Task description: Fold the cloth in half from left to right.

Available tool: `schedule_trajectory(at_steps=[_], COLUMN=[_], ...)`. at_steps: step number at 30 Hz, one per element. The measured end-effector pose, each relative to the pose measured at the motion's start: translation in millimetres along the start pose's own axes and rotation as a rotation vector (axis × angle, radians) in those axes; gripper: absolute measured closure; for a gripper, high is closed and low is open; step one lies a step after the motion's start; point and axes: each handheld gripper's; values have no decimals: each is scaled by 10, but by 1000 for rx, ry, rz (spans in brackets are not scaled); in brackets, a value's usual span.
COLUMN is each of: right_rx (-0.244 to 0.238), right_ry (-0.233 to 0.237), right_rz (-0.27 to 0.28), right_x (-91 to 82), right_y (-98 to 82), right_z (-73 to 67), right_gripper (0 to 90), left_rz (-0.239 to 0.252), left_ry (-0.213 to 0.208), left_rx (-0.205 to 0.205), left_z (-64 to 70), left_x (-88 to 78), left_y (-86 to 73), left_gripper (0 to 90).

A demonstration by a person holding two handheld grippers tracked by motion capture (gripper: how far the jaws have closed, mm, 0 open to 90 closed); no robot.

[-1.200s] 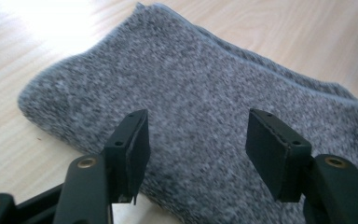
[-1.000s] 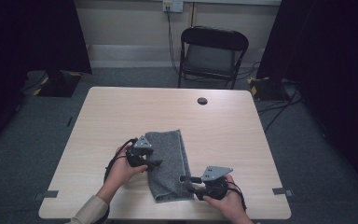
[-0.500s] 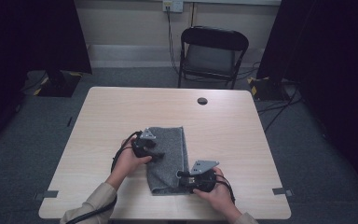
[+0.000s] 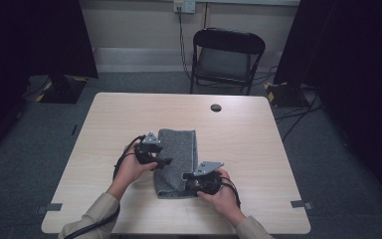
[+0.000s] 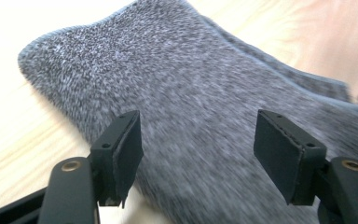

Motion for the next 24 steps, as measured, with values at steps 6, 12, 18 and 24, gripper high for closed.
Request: schedule_trajectory(at_steps=[6,12,18,24], right_rx=[-6,6,6,6], right_ry=[-44,-59,-64,-55], right_rz=[19,25,14,2], right_x=[-174,-286,-234,-198], right_y=[12,-26,-56,-103], right_z=[-19,-3,4,-9], right_gripper=[528,535,542,555], left_rz=[17,-3,-18,-29], left_ry=[-9,-43,-74,-115], left_rx=[15,9,18,72], left_z=[208,375,473,583], left_x=[-195,-213,-209,-235], left_y=[-188,-370,-486,-566], left_gripper=[310,309,310,358])
Point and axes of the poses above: each handheld gripper's, and its own axes: x roughly forward along the jaws, y roughly out of its top, z roughly to its right, and after that the axes turned 11 degrees about -y, right-handed
